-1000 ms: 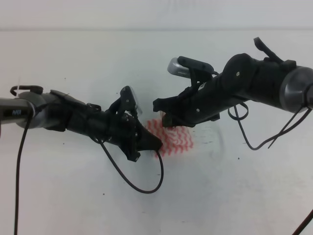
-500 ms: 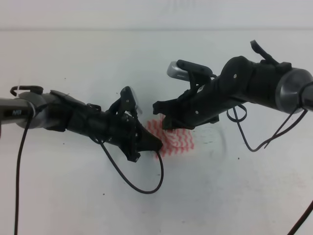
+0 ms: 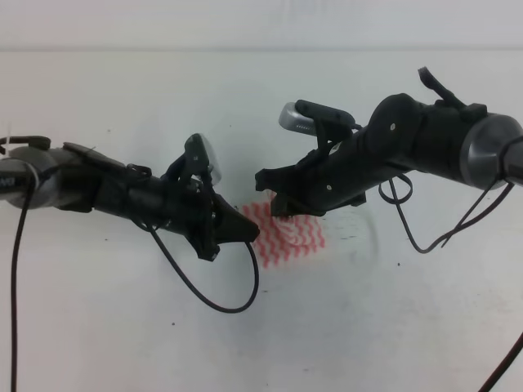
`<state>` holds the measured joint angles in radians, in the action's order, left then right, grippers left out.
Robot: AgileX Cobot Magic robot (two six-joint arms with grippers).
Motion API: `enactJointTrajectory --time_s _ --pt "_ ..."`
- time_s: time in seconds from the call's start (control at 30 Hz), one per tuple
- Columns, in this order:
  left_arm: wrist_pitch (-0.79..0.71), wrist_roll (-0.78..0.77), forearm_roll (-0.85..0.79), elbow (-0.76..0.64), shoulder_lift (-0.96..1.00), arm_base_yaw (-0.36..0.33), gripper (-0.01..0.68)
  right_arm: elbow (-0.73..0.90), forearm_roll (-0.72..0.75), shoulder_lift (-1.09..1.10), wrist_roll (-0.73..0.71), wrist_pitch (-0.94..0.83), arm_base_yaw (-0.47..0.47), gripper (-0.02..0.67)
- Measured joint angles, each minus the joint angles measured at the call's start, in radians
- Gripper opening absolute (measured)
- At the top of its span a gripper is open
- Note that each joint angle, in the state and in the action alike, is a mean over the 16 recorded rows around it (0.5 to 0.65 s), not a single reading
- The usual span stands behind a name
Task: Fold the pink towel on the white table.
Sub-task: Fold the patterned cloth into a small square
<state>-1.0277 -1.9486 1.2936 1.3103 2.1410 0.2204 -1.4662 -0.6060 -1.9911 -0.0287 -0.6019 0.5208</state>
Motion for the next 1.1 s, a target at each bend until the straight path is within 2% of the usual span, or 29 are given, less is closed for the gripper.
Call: enactJointTrajectory --time_s 0.8,1.1 --pt "0.049 -0.013 0.030 0.000 0.003 -0.005 -0.004 0.000 -0.009 -0.013 0.000 -0.017 0.000 -0.005" --pt "0.074 -0.013 0.029 0.000 0.003 -0.005 -0.004 0.000 -0.030 -0.014 0.000 -0.023 0.000 0.101"
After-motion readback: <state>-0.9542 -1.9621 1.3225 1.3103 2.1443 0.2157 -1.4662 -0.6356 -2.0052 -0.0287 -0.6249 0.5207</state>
